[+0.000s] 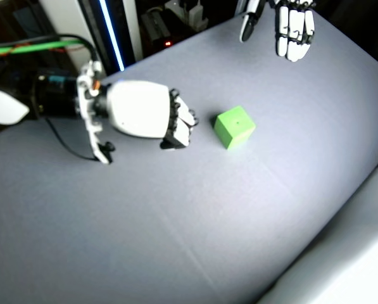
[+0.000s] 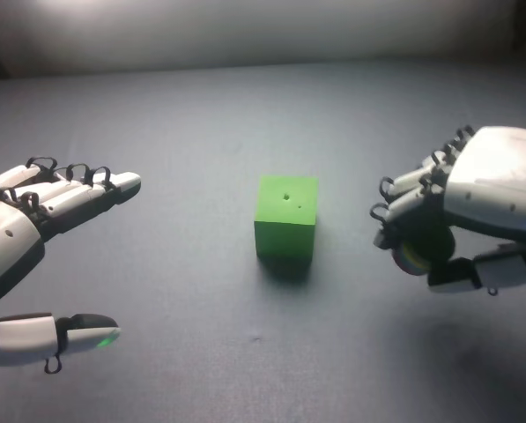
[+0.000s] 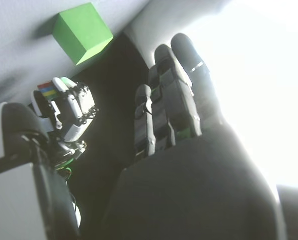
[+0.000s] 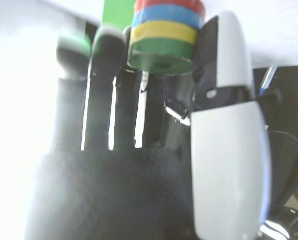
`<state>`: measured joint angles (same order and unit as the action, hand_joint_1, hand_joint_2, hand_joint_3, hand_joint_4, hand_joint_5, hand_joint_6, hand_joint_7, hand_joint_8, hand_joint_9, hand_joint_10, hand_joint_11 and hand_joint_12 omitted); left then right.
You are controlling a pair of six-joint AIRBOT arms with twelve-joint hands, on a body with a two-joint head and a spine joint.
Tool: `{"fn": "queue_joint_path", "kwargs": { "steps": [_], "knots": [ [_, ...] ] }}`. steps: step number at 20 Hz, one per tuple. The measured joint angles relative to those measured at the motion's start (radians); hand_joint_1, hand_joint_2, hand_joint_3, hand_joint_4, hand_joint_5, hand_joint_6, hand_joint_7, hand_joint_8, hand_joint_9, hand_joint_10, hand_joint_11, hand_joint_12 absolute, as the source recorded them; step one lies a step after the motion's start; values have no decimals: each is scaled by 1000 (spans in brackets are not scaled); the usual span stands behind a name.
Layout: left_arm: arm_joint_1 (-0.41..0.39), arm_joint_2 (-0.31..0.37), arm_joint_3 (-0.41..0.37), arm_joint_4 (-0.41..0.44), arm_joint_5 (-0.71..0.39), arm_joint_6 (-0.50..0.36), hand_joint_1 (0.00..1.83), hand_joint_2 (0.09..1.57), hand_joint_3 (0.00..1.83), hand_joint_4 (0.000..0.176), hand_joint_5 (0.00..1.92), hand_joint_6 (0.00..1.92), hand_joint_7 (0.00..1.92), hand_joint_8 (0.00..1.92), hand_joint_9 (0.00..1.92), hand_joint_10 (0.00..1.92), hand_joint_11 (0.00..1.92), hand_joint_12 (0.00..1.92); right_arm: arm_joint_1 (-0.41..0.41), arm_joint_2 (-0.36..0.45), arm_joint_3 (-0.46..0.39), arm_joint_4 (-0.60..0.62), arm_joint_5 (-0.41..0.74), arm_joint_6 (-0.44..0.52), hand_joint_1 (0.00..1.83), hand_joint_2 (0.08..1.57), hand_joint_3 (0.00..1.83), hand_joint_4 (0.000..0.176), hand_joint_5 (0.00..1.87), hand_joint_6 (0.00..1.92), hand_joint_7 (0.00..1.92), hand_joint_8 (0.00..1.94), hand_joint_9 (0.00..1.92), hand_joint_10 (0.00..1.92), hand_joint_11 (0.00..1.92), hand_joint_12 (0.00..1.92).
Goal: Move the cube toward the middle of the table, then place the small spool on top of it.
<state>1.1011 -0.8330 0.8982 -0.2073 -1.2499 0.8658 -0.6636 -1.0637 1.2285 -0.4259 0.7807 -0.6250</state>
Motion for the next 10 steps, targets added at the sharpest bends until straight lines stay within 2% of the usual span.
{"fn": "queue_joint_path", "kwargs": {
  "steps": [1, 2, 3, 4, 5, 6, 7, 8, 9, 10],
  "knots": [
    [0, 0, 0, 0, 0, 0, 793, 959, 0, 71, 262, 2, 352, 0, 450, 0, 186, 829, 12, -11, 10, 0, 0, 0, 1365, 1120, 0, 0, 879, 1181, 1037, 811, 892, 1139, 686, 1017],
    [0, 0, 0, 1, 0, -2, 777, 959, 0, 79, 258, 0, 349, 0, 456, 3, 195, 829, 26, -23, 22, -2, -3, 0, 1375, 1103, 0, 0, 913, 1116, 1070, 772, 920, 1111, 735, 963],
    [0, 0, 0, 0, 0, -3, 789, 958, 0, 79, 255, 0, 337, 0, 451, 0, 189, 822, 48, -38, 36, -2, -6, 0, 1384, 1080, 0, 0, 951, 1049, 1169, 619, 943, 1072, 711, 963],
    [0, 0, 0, 0, 0, -3, 810, 953, 0, 73, 266, 0, 331, 0, 446, 0, 201, 782, 63, -51, 46, 0, -8, 0, 1384, 1075, 2, 0, 975, 969, 1174, 609, 934, 1128, 699, 1108],
    [0, 0, 0, 0, 0, -3, 828, 950, 0, 58, 276, 3, 341, 4, 453, 3, 220, 776, 82, -65, 58, 2, -8, 0, 1264, 1080, 6, 0, 1006, 954, 1109, 757, 919, 823, 647, 1261],
    [0, 0, 0, 0, 1, -4, 826, 948, 0, 70, 278, 3, 351, 7, 471, 9, 232, 782, 100, -82, 71, 4, -8, 0, 1232, 1098, 3, 17, 1017, 928, 1027, 924, 905, 777, 555, 1444],
    [0, -1, 2, 0, 0, -4, 822, 954, 0, 68, 276, 0, 358, 1, 478, 4, 209, 827, 113, -97, 82, 7, -9, 0, 1221, 1113, 3, 22, 975, 1015, 1005, 948, 869, 750, 423, 1533],
    [0, -1, 3, 0, 1, -6, 816, 956, 0, 73, 270, 0, 353, 0, 469, 0, 192, 831, 126, -113, 93, 12, -11, 0, 1216, 1130, 0, 10, 952, 1092, 968, 966, 861, 682, 419, 1486],
    [0, -3, 5, 1, 1, -7, 815, 953, 0, 80, 274, 2, 361, 3, 471, 2, 188, 833, 135, -123, 101, 12, -13, 0, 1220, 1116, 4, 12, 971, 1065, 996, 911, 918, 521, 493, 1319],
    [0, -7, 9, 0, 2, -8, 801, 947, 0, 95, 267, 0, 362, 4, 474, 3, 188, 834, 150, -138, 114, 15, -19, 0, 1227, 1099, 0, 17, 983, 986, 1072, 843, 975, 464, 524, 1298]
  ]
}}
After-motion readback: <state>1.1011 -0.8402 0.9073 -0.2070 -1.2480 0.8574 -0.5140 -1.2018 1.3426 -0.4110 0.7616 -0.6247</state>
